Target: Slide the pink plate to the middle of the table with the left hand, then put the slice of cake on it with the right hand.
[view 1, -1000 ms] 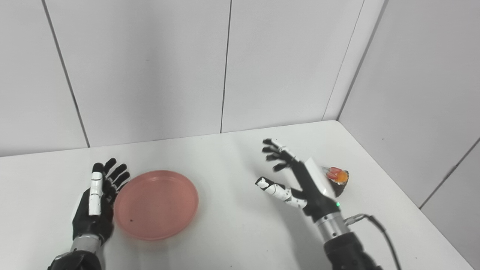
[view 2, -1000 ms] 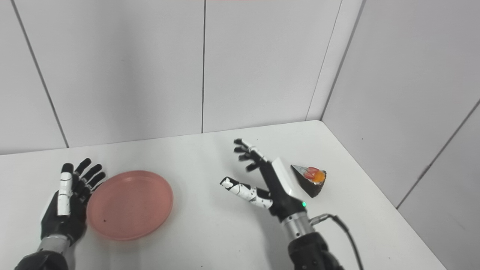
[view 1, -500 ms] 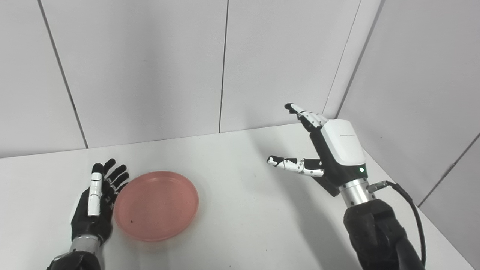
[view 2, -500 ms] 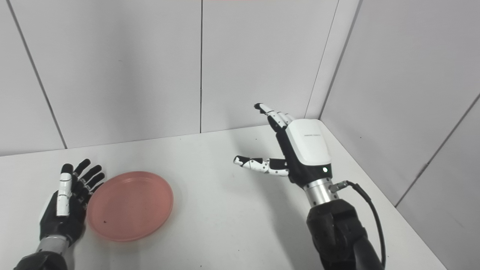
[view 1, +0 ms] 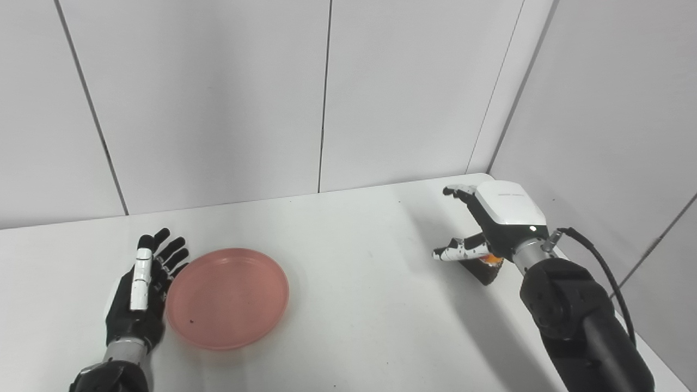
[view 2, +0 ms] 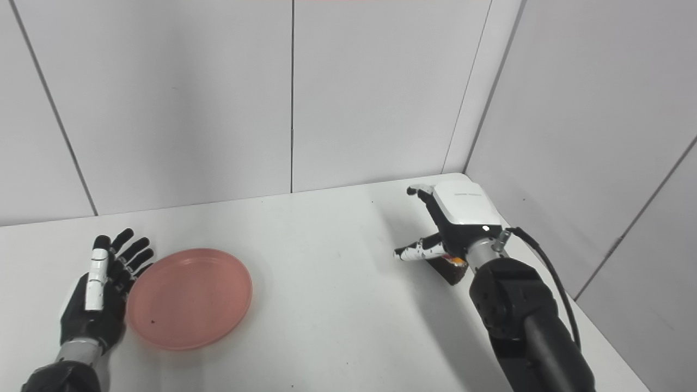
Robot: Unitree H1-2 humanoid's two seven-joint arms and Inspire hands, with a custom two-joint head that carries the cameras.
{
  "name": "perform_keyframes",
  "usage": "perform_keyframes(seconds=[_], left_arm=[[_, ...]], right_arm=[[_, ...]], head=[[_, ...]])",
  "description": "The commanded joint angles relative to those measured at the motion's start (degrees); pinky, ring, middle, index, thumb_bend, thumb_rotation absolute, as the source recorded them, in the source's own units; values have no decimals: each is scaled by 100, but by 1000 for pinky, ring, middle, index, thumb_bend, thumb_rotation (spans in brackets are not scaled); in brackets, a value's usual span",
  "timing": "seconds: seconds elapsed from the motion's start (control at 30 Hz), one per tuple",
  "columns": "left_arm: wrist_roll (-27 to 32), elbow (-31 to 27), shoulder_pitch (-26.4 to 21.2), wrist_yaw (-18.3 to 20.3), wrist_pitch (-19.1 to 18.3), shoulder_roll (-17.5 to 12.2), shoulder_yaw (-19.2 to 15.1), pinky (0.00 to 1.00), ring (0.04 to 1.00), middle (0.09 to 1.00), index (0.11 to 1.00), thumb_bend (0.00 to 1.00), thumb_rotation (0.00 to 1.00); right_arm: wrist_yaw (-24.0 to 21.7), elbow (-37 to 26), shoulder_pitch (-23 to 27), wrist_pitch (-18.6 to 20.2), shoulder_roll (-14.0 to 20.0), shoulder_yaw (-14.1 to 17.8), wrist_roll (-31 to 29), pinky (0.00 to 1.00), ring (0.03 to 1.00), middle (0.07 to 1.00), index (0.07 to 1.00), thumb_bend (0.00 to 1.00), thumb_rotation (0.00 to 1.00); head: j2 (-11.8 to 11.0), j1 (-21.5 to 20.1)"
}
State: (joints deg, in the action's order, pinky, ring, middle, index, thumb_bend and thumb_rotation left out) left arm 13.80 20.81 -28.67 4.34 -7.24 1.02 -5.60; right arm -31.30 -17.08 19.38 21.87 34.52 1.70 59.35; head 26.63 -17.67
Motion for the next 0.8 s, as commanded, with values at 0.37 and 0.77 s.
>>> perform_keyframes(seconds=[0.37, 0.77], left_arm=[[-98, 403, 107, -31, -27, 7, 42, 823, 856, 849, 864, 761, 871], [-123, 397, 106, -12, -49, 23, 36, 827, 852, 853, 867, 728, 884]], right_arm=[[163, 1046, 465, 75, 611, 19, -127, 539, 733, 809, 792, 1000, 359], [179, 1742, 606, 117, 884, -203, -492, 618, 801, 860, 817, 1000, 348]], head=[[-32, 32], [-26, 59]])
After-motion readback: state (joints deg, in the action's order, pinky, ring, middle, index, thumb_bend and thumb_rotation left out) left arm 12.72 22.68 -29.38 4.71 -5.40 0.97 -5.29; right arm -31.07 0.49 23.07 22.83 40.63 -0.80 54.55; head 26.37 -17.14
